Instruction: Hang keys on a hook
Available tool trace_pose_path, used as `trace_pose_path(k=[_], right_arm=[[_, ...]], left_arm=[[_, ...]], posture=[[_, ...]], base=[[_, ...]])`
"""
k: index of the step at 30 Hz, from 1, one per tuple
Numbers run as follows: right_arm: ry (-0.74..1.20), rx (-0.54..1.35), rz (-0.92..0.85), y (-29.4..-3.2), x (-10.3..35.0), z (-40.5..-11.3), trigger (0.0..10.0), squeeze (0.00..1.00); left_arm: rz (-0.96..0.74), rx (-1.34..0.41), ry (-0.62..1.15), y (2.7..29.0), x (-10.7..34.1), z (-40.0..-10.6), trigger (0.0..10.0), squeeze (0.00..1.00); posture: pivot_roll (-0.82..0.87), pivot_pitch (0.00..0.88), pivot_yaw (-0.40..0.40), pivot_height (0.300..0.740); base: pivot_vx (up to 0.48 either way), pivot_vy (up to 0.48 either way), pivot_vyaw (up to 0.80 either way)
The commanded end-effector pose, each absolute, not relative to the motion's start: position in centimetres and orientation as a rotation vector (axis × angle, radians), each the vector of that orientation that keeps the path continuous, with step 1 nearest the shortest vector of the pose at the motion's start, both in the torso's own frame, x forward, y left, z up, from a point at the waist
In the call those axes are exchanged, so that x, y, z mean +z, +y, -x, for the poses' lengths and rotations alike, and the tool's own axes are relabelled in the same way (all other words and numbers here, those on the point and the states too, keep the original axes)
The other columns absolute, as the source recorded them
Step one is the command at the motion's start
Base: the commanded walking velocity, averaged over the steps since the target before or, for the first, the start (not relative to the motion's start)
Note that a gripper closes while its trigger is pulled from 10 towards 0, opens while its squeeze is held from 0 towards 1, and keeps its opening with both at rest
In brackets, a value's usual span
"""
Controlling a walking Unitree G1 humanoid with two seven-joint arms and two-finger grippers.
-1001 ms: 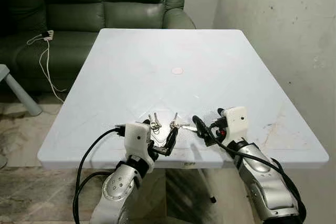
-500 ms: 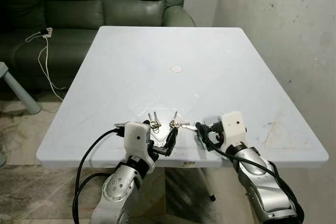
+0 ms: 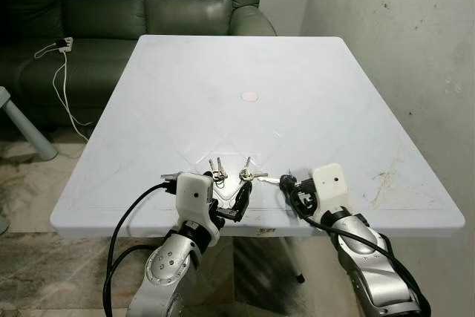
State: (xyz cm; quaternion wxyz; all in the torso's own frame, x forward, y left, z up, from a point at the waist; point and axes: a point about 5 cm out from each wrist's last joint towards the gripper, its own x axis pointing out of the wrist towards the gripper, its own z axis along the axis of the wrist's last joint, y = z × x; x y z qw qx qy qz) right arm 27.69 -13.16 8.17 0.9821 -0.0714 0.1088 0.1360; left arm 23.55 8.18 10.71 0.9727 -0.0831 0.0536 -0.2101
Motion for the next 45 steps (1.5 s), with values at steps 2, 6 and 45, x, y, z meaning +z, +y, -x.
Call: trace_pose_path(k=[2, 6, 45], right_arm=[[0.212, 0.281, 0.124, -12.82, 8.53, -27.75, 10.0, 0.00], [0.217, 0.274, 0.053, -12.55, 8.67, -27.81, 10.0, 0.00], [0.222, 0.230, 0.042, -12.93, 8.75, -28.01, 7.5, 0.00]], left_arm=[[0.176, -0.428, 0.100, 7.90, 11.10, -23.37, 10.0, 0.00], [0.176, -0.427, 0.100, 7.86, 11.12, -23.34, 10.0, 0.00], [0.194, -0.437, 0.098, 7.34, 11.28, -23.39, 10.0, 0.00]], posture=[[-0.03, 0.052, -0.067, 0.740], [-0.03, 0.052, -0.067, 0.740], [-0.04, 0.041, -0.062, 0.740]], base=[[0.000, 0.000, 0.00], [0.000, 0.000, 0.00], [0.000, 0.000, 0.00]])
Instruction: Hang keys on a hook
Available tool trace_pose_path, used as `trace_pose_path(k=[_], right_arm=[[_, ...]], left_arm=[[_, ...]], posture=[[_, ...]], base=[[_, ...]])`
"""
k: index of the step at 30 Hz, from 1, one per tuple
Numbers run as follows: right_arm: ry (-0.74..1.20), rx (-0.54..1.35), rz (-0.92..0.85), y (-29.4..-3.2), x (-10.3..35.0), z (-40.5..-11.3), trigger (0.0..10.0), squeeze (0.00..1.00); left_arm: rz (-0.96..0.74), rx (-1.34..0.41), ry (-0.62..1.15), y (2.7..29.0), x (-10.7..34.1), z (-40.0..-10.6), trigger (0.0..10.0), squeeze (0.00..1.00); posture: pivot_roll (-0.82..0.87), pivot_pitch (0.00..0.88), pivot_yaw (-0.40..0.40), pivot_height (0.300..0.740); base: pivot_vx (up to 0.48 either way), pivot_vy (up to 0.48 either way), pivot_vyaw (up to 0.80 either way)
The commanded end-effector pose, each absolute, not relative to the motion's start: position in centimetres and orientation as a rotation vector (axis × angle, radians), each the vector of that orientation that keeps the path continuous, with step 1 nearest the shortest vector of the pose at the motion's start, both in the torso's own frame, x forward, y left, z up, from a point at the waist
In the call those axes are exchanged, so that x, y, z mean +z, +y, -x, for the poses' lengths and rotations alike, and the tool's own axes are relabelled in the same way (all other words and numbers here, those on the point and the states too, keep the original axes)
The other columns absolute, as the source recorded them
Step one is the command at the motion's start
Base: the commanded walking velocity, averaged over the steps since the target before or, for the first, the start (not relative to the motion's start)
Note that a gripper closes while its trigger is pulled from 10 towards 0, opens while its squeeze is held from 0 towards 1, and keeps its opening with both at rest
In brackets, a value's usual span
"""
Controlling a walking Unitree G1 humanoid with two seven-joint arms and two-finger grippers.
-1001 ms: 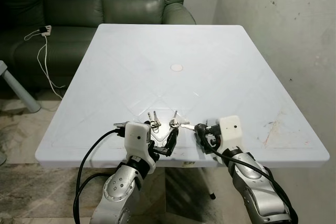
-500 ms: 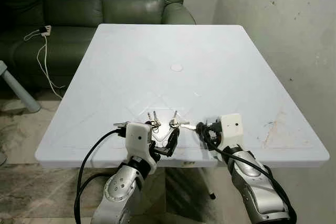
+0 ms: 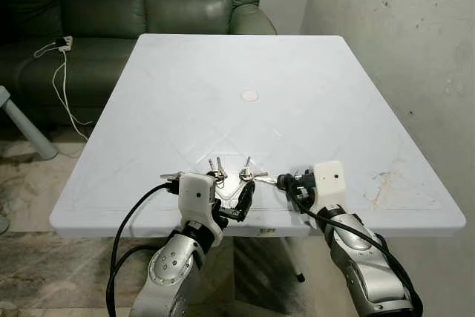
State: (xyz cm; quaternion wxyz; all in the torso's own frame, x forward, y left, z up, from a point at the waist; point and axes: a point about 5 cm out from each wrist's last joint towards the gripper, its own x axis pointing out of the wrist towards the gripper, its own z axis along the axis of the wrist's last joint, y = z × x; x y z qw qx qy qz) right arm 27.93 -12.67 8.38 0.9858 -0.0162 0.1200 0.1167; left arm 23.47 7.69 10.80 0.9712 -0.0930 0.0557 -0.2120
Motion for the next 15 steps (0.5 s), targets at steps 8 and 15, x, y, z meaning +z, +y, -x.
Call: trace_pose_path(k=[8, 15], right_arm=[[0.209, 0.241, 0.040, -12.99, 8.91, -27.81, 3.9, 0.00], [0.206, 0.241, 0.038, -13.00, 8.97, -27.84, 4.6, 0.00]], left_arm=[[0.194, -0.435, 0.096, 7.32, 11.34, -23.50, 10.0, 0.00], [0.192, -0.438, 0.094, 7.31, 11.37, -23.55, 10.0, 0.00]], posture=[[-0.04, 0.043, -0.060, 0.740], [-0.04, 0.041, -0.057, 0.740]], base=[[0.000, 0.000, 0.00], [0.000, 0.000, 0.00]])
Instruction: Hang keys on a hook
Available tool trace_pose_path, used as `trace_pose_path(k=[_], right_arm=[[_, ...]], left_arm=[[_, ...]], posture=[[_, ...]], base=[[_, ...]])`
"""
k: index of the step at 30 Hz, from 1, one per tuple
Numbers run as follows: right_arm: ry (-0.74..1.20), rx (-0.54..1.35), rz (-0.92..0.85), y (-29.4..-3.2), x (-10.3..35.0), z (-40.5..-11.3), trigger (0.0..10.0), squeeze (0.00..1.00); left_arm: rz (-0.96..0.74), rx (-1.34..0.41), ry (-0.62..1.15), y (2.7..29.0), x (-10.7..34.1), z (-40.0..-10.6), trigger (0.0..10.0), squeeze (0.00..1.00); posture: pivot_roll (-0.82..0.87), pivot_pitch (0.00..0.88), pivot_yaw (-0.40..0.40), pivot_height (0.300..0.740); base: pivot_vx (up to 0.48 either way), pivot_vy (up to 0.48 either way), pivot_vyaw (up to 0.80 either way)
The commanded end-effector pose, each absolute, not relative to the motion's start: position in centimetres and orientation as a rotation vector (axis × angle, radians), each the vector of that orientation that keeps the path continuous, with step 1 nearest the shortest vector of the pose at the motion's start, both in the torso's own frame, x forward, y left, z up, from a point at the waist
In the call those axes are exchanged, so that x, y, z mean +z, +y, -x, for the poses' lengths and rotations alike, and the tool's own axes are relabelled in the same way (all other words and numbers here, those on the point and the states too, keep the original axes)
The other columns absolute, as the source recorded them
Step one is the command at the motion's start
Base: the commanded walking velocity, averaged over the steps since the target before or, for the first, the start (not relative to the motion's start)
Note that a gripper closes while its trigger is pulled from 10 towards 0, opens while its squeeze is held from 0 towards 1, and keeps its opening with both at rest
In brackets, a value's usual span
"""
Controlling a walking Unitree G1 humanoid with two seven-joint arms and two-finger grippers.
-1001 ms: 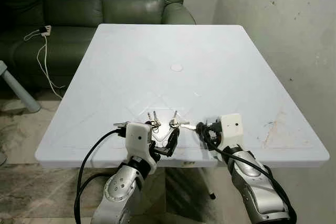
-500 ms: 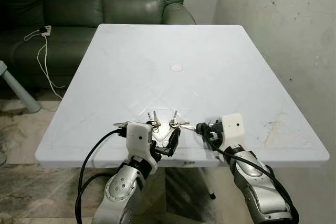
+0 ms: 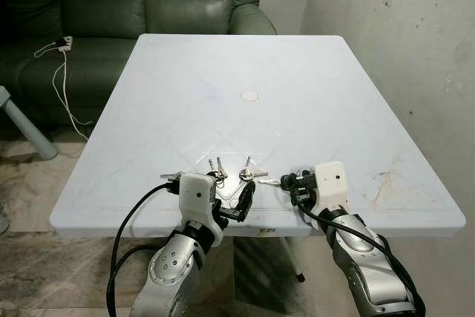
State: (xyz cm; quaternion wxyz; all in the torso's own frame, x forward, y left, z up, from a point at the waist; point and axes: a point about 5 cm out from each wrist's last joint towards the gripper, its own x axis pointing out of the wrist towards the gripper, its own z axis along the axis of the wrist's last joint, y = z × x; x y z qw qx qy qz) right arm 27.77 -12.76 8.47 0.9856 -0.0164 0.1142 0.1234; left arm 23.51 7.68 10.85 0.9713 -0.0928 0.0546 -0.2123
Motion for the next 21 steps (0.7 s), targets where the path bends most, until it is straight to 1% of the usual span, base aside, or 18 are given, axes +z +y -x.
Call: trace_pose_path(k=[1, 3, 4, 5, 6, 7, 8, 10, 11, 12, 16, 21], right_arm=[[0.203, 0.241, 0.040, -13.01, 9.00, -27.84, 4.5, 0.00], [0.201, 0.243, 0.040, -13.01, 9.01, -27.83, 4.6, 0.00], [0.204, 0.244, 0.039, -13.01, 8.98, -27.81, 4.9, 0.00], [0.204, 0.245, 0.042, -13.01, 8.96, -27.79, 4.7, 0.00], [0.201, 0.249, 0.045, -13.00, 8.96, -27.76, 4.0, 0.00], [0.203, 0.246, 0.059, -13.04, 8.92, -27.71, 3.5, 0.00], [0.209, 0.244, 0.055, -13.05, 8.87, -27.69, 3.8, 0.00], [0.210, 0.252, 0.041, -12.97, 8.84, -27.65, 3.6, 0.00], [0.198, 0.255, 0.045, -12.95, 8.96, -27.63, 0.0, 0.00], [0.188, 0.254, 0.062, -12.98, 9.08, -27.61, 0.0, 0.00], [0.200, 0.254, 0.047, -13.01, 8.96, -27.66, 0.0, 0.00], [0.161, 0.232, 0.027, -13.10, 9.54, -27.96, 0.0, 0.00]], left_arm=[[0.192, -0.438, 0.094, 7.30, 11.38, -23.56, 10.0, 0.00], [0.191, -0.438, 0.094, 7.30, 11.38, -23.56, 10.0, 0.00], [0.191, -0.438, 0.094, 7.31, 11.38, -23.57, 10.0, 0.00], [0.191, -0.438, 0.094, 7.32, 11.37, -23.57, 10.0, 0.00], [0.191, -0.438, 0.094, 7.33, 11.37, -23.58, 10.0, 0.00], [0.191, -0.437, 0.094, 7.34, 11.37, -23.59, 10.0, 0.00], [0.191, -0.437, 0.093, 7.34, 11.40, -23.59, 10.0, 0.00], [0.191, -0.438, 0.092, 7.34, 11.42, -23.58, 10.0, 0.00], [0.190, -0.437, 0.092, 7.34, 11.42, -23.59, 10.0, 0.00], [0.190, -0.437, 0.093, 7.35, 11.41, -23.59, 10.0, 0.00], [0.188, -0.436, 0.092, 7.36, 11.38, -23.60, 10.0, 0.00], [0.194, -0.430, 0.090, 7.46, 11.43, -23.86, 10.0, 0.00]], posture=[[-0.04, 0.042, -0.057, 0.740], [-0.04, 0.043, -0.058, 0.740], [-0.04, 0.043, -0.058, 0.740], [-0.04, 0.043, -0.058, 0.740], [-0.04, 0.043, -0.058, 0.740], [-0.04, 0.043, -0.058, 0.740], [-0.04, 0.046, -0.058, 0.740], [-0.04, 0.046, -0.058, 0.740], [-0.04, 0.046, -0.058, 0.740], [-0.05, 0.046, -0.058, 0.740], [-0.04, 0.041, -0.058, 0.740], [-0.05, 0.034, -0.055, 0.740]], base=[[0.000, 0.000, 0.00], [0.000, 0.000, 0.00], [0.000, 0.000, 0.00], [0.000, 0.000, 0.00], [0.000, 0.000, 0.00], [0.000, 0.000, 0.00], [0.000, 0.000, 0.00], [0.000, 0.000, 0.00], [0.000, 0.000, 0.00], [0.000, 0.000, 0.00], [0.000, 0.000, 0.00], [0.000, 0.000, 0.00]])
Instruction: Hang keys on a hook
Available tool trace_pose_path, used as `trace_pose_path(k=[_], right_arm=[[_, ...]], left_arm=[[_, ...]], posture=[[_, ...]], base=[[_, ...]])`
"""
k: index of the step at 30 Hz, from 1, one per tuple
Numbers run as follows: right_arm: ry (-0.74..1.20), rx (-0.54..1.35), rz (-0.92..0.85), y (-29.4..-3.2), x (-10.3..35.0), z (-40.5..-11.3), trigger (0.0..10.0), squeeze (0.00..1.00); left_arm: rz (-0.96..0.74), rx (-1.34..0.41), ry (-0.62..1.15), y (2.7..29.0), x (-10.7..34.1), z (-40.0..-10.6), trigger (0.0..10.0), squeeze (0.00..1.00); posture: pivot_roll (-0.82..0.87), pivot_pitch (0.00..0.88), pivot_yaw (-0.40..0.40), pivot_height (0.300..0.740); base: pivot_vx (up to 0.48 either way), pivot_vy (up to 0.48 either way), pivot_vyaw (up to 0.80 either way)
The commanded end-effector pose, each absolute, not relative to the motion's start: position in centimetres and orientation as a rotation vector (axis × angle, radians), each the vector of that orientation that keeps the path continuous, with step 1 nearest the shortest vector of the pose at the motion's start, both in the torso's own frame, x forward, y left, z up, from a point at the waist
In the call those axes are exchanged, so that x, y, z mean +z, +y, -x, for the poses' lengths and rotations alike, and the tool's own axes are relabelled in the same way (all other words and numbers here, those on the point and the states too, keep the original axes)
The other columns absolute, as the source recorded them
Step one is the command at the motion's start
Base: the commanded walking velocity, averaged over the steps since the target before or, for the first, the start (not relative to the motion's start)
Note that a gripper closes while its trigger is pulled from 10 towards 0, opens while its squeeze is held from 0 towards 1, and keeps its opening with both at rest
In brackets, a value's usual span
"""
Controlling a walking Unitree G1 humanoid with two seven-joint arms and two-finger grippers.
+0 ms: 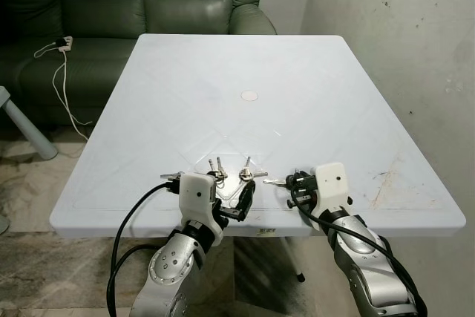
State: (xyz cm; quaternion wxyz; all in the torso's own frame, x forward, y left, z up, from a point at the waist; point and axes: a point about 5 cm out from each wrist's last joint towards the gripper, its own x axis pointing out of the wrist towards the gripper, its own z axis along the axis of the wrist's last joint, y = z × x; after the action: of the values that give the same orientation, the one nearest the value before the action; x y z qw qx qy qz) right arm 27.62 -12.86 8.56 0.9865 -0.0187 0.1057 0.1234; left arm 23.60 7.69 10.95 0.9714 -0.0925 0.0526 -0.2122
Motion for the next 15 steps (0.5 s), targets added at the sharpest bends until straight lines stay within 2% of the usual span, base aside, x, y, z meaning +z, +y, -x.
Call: trace_pose_path(k=[1, 7, 8, 9, 13, 14, 15], right_arm=[[0.153, 0.225, 0.025, -13.1, 9.6, -28.0, 0.0, 0.00], [-0.016, 0.300, -0.146, -13.1, 12.0, -28.2, 0.0, 0.00], [-0.056, 0.299, -0.177, -13.3, 12.6, -28.3, 2.1, 0.00], [-0.099, 0.298, -0.215, -13.6, 13.4, -28.4, 3.0, 0.00], [-0.158, 0.291, -0.226, -14.0, 14.6, -28.9, 3.0, 0.00], [-0.162, 0.286, -0.224, -14.1, 14.7, -29.0, 3.6, 0.00], [-0.168, 0.272, -0.214, -14.3, 14.9, -29.2, 7.3, 0.00]], left_arm=[[0.195, -0.430, 0.090, 7.5, 11.4, -23.9, 10.0, 0.00], [0.204, -0.414, 0.078, 7.9, 11.7, -24.7, 10.0, 0.00], [0.207, -0.406, 0.073, 8.0, 11.8, -25.0, 10.0, 0.00], [0.212, -0.397, 0.066, 8.2, 11.9, -25.3, 10.0, 0.00], [0.211, -0.370, 0.040, 8.9, 12.5, -26.2, 10.0, 0.00], [0.210, -0.360, 0.033, 9.2, 12.6, -26.5, 10.0, 0.00], [0.206, -0.346, 0.022, 9.5, 12.8, -26.8, 10.0, 0.00]], posture=[[-0.05, 0.034, -0.055, 0.740], [-0.05, 0.014, -0.050, 0.740], [-0.05, 0.014, -0.050, 0.740], [-0.05, 0.007, -0.050, 0.740], [-0.05, 0.000, -0.049, 0.740], [-0.05, 0.000, -0.048, 0.740], [-0.06, 0.000, -0.048, 0.740]], base=[[0.000, 0.000, 0.00], [0.000, 0.000, 0.00], [0.000, 0.000, 0.00], [0.000, 0.000, 0.00], [0.000, 0.000, 0.00], [0.000, 0.000, 0.00], [0.000, 0.000, 0.00]])
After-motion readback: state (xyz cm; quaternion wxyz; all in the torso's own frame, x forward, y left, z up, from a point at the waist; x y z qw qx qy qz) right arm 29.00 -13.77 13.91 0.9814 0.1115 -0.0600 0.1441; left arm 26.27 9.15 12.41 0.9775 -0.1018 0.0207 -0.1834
